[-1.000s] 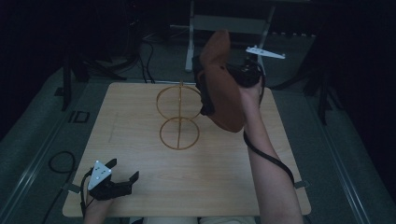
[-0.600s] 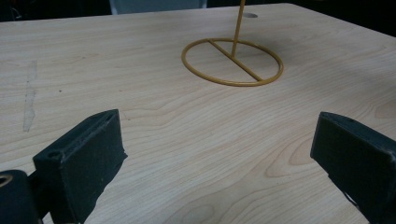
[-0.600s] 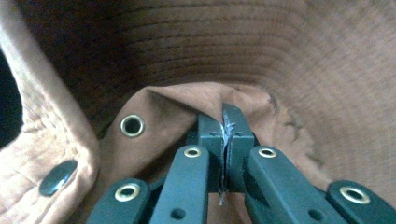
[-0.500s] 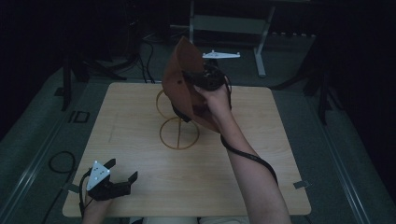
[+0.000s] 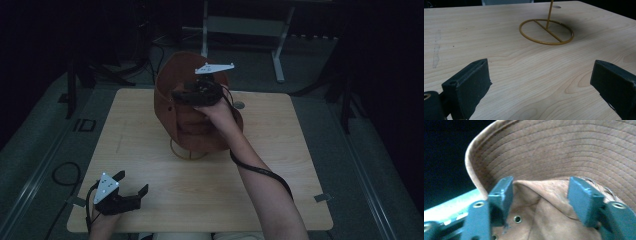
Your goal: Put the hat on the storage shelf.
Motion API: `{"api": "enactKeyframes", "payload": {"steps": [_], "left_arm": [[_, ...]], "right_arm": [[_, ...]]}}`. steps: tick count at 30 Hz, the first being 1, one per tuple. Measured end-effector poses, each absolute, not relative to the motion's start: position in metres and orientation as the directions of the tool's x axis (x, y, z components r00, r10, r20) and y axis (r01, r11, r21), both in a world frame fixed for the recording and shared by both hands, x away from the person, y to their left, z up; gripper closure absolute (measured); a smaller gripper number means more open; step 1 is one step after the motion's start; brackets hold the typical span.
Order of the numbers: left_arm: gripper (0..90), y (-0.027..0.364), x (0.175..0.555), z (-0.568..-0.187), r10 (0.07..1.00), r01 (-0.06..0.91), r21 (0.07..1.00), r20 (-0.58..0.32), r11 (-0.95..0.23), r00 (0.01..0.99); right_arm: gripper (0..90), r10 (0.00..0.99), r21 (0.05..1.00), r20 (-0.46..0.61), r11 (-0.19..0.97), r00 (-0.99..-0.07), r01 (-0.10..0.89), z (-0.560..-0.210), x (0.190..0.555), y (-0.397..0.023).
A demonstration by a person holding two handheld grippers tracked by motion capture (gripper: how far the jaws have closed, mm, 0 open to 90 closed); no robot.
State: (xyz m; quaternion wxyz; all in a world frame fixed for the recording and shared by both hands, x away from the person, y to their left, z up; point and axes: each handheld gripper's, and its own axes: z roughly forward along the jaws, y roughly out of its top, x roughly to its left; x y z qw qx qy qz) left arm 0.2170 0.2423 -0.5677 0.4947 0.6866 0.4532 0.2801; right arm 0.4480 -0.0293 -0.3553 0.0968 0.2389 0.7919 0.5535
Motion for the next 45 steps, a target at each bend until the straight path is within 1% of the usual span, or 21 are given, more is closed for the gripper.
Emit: {"api": "enactKeyframes", "payload": {"steps": [1,2,3,4,7,8,12,15,16,22,25,30,35,38,41,42,45], "left_arm": [[3.1,0.242,0.217,-0.568,0.9,0.346,0.933,-0.062,-0.102,0.431],[3.0,0.243,0.217,-0.569,0.901,0.348,0.932,-0.063,-0.101,0.43],[3.0,0.243,0.217,-0.57,0.901,0.352,0.93,-0.063,-0.103,0.428],[3.1,0.244,0.217,-0.571,0.902,0.354,0.93,-0.066,-0.099,0.426],[3.0,0.245,0.218,-0.573,0.906,0.358,0.928,-0.064,-0.099,0.418],[3.1,0.245,0.218,-0.573,0.907,0.36,0.928,-0.067,-0.096,0.416],[3.0,0.244,0.218,-0.573,0.908,0.359,0.928,-0.066,-0.097,0.414],[3.1,0.244,0.218,-0.574,0.908,0.359,0.928,-0.066,-0.096,0.413],[3.0,0.244,0.218,-0.574,0.908,0.361,0.927,-0.064,-0.098,0.413],[3.1,0.244,0.219,-0.575,0.911,0.363,0.927,-0.066,-0.095,0.407],[3.1,0.243,0.219,-0.575,0.912,0.362,0.927,-0.065,-0.095,0.406],[3.0,0.243,0.219,-0.575,0.912,0.363,0.927,-0.062,-0.098,0.405],[3.0,0.242,0.22,-0.577,0.915,0.366,0.925,-0.057,-0.102,0.4],[3.0,0.242,0.22,-0.576,0.914,0.361,0.927,-0.055,-0.103,0.402],[3.1,0.24,0.219,-0.576,0.914,0.361,0.927,-0.051,-0.107,0.403],[3.0,0.24,0.219,-0.577,0.913,0.362,0.926,-0.05,-0.109,0.404],[3.1,0.24,0.22,-0.577,0.913,0.364,0.925,-0.053,-0.108,0.405]], "right_arm": [[26.7,0.479,0.924,0.094,0.285,-0.873,0.256,-0.354,0.445,-0.027],[23.5,0.481,0.923,0.086,0.291,-0.873,0.251,-0.354,0.443,-0.026],[23.5,0.481,0.923,0.086,0.291,-0.873,0.251,-0.354,0.443,-0.026],[18.1,0.471,0.927,0.059,0.301,-0.88,0.223,-0.353,0.44,-0.028],[15.3,0.465,0.934,0.044,0.295,-0.884,0.201,-0.351,0.44,-0.032],[15.9,0.479,0.933,0.046,0.294,-0.877,0.209,-0.349,0.441,-0.037],[16.0,0.479,0.935,0.063,0.279,-0.875,0.22,-0.349,0.443,-0.047],[15.9,0.479,0.935,0.057,0.281,-0.876,0.215,-0.35,0.441,-0.052],[16.0,0.505,0.934,0.03,0.293,-0.862,0.205,-0.351,0.438,-0.058],[16.0,0.517,0.931,0.035,0.295,-0.855,0.216,-0.356,0.433,-0.079],[16.0,0.529,0.93,0.015,0.305,-0.849,0.206,-0.362,0.429,-0.095],[16.1,0.536,0.933,0.015,0.297,-0.844,0.205,-0.368,0.423,-0.115],[16.0,0.553,0.932,0.02,0.291,-0.833,0.215,-0.385,0.411,-0.146],[16.0,0.557,0.931,0.026,0.289,-0.83,0.223,-0.392,0.407,-0.156],[16.1,0.57,0.931,0.045,0.273,-0.82,0.241,-0.406,0.403,-0.17],[16.1,0.579,0.926,0.044,0.282,-0.814,0.25,-0.416,0.399,-0.178],[16.2,0.588,0.923,0.049,0.283,-0.808,0.262,-0.425,0.397,-0.188]]}}
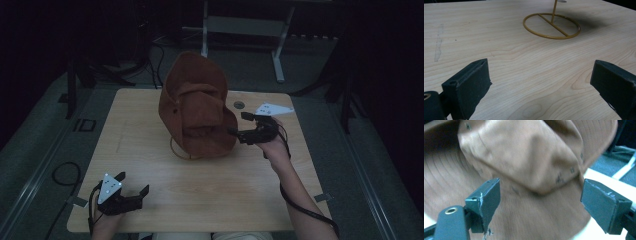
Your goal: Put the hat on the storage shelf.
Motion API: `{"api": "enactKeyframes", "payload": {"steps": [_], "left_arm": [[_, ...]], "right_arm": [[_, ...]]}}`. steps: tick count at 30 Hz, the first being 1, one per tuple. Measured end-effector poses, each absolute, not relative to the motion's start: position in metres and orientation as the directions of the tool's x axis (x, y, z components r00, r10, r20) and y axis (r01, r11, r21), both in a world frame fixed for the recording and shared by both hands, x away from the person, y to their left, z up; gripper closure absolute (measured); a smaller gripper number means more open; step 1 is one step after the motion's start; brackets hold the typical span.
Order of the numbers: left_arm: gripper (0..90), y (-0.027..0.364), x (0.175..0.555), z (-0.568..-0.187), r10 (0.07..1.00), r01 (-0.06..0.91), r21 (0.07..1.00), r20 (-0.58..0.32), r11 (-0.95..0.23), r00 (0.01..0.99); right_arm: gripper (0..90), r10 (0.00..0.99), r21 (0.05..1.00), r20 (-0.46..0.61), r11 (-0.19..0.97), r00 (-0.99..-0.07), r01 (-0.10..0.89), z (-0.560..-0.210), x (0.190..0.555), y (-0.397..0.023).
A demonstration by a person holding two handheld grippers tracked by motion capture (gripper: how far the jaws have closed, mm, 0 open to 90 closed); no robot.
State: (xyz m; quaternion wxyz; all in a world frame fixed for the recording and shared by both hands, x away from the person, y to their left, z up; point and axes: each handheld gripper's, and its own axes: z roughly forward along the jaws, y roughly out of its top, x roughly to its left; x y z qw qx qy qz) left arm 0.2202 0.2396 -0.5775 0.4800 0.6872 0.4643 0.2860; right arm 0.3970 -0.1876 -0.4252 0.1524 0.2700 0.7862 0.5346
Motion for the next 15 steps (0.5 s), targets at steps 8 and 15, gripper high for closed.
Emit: {"api": "enactKeyframes", "payload": {"steps": [8,15], "left_arm": [[3.1,0.239,0.221,-0.579,0.916,0.369,0.923,-0.048,-0.111,0.398],[3.1,0.239,0.222,-0.579,0.917,0.37,0.923,-0.052,-0.106,0.395]], "right_arm": [[16.5,0.619,0.905,0.078,0.285,-0.781,0.316,-0.469,0.385,-0.226],[18.2,0.633,0.884,0.119,0.283,-0.765,0.371,-0.501,0.376,-0.245]]}}
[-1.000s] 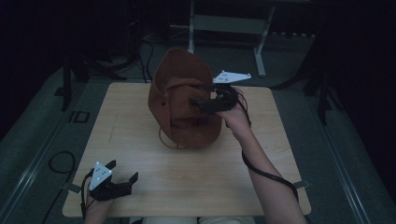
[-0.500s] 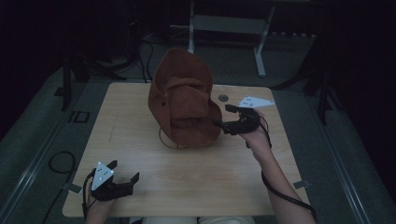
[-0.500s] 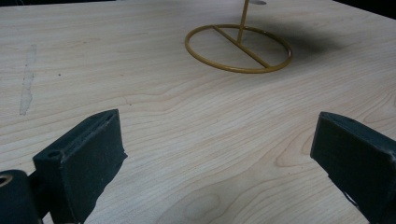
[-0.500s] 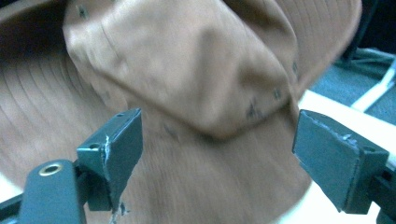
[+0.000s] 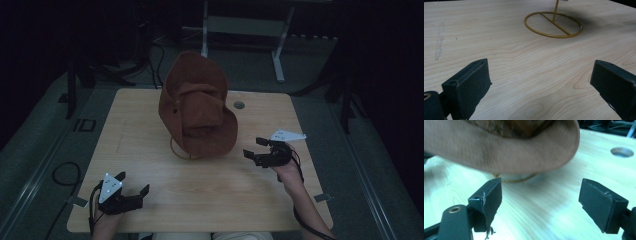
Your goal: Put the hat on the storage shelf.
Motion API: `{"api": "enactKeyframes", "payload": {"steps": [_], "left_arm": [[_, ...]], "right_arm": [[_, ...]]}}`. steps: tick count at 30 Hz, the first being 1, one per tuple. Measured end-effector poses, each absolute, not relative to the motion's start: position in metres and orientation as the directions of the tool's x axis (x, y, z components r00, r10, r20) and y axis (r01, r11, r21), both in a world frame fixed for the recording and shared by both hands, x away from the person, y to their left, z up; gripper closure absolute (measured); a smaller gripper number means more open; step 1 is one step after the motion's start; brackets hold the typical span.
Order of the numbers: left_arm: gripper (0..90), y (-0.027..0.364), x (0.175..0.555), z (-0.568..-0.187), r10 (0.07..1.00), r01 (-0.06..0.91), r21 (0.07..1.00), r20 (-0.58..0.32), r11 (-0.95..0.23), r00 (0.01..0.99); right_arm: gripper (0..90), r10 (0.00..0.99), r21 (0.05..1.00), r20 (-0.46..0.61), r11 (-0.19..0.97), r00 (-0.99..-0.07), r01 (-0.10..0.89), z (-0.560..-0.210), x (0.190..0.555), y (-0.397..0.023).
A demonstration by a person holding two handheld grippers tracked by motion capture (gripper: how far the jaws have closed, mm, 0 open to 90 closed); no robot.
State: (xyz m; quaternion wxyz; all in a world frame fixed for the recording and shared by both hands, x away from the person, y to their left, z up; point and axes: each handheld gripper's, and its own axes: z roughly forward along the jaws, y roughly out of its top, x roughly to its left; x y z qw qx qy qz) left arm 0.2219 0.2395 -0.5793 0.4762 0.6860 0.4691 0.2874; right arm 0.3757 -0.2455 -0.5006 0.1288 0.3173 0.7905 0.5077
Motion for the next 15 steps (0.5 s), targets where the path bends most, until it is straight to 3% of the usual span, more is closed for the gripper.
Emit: {"api": "enactKeyframes", "payload": {"steps": [15], "left_arm": [[3.1,0.238,0.222,-0.58,0.912,0.374,0.921,-0.056,-0.11,0.407]], "right_arm": [[14.4,0.696,0.87,0.086,0.296,-0.713,0.394,-0.545,0.357,-0.279]]}}
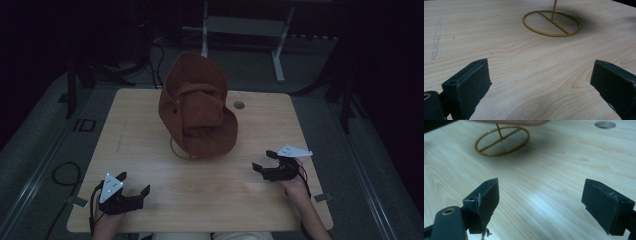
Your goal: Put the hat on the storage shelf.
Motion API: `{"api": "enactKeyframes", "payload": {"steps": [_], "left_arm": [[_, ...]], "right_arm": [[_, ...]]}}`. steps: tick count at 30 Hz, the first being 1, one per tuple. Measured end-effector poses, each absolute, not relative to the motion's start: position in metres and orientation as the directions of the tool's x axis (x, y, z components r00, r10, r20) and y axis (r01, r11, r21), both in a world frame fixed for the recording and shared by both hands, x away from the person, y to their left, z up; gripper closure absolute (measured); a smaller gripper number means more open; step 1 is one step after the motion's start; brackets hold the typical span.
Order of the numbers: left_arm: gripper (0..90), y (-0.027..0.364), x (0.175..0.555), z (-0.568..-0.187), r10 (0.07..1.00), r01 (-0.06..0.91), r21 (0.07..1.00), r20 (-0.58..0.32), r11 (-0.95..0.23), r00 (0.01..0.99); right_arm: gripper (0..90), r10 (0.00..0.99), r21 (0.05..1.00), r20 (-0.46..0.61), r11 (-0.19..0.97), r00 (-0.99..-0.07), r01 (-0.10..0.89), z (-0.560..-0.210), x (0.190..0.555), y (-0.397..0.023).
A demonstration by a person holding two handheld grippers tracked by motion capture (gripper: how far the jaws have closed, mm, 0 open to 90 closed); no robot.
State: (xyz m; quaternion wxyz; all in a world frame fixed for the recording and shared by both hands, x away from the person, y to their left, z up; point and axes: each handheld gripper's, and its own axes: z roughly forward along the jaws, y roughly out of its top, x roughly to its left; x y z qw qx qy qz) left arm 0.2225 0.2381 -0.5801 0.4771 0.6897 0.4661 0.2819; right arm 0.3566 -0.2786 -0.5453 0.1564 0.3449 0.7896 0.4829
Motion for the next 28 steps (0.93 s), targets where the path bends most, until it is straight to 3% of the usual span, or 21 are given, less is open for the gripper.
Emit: {"api": "enactKeyframes", "payload": {"steps": [28], "left_arm": [[3.1,0.238,0.222,-0.581,0.909,0.381,0.917,-0.057,-0.116,0.413]], "right_arm": [[14.4,0.77,0.84,0.028,0.328,-0.637,0.432,-0.568,0.317,-0.319]]}}
